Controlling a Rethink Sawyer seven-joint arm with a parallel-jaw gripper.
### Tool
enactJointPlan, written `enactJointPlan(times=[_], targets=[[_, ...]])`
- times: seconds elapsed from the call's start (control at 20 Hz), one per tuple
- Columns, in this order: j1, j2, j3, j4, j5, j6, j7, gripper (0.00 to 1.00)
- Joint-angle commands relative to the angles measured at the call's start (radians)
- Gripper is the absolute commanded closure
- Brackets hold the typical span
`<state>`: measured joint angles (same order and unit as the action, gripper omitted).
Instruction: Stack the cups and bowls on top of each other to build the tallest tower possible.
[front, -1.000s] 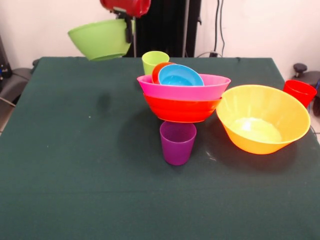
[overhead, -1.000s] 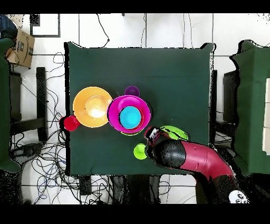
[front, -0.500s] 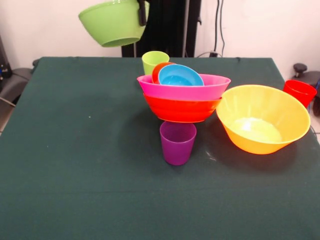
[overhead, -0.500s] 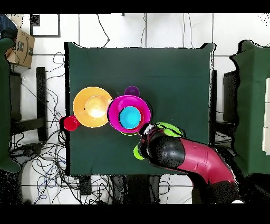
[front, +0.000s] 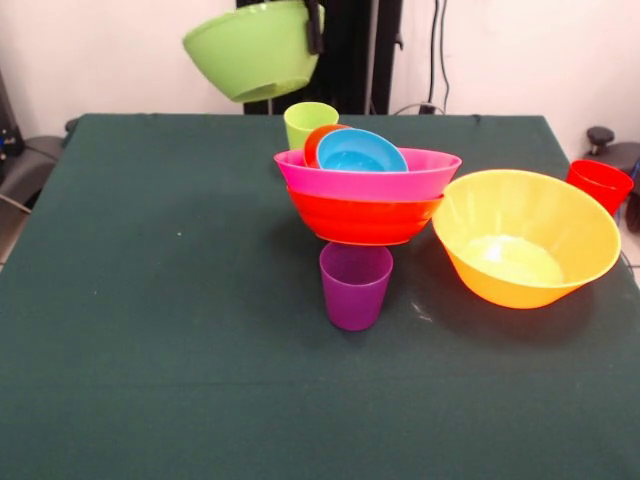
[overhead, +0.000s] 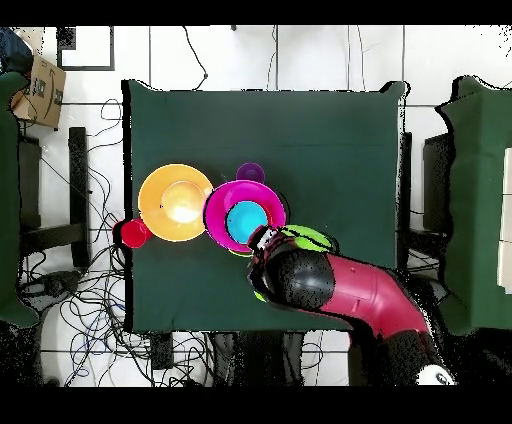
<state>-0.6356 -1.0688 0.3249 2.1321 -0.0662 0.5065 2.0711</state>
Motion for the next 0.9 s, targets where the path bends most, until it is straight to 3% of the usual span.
enactJointPlan(times=[0.05, 0.3, 0.9], targets=[[0.087, 0.139, 0.007, -0.06, 0.013, -0.057, 0.121, 1.0], [0.134, 0.164, -0.024, -0.079, 0.018, -0.078, 0.15, 1.0], [0.135, 0.089, -0.038, -0.067, 0.05, 0.009, 0.128, 1.0]])
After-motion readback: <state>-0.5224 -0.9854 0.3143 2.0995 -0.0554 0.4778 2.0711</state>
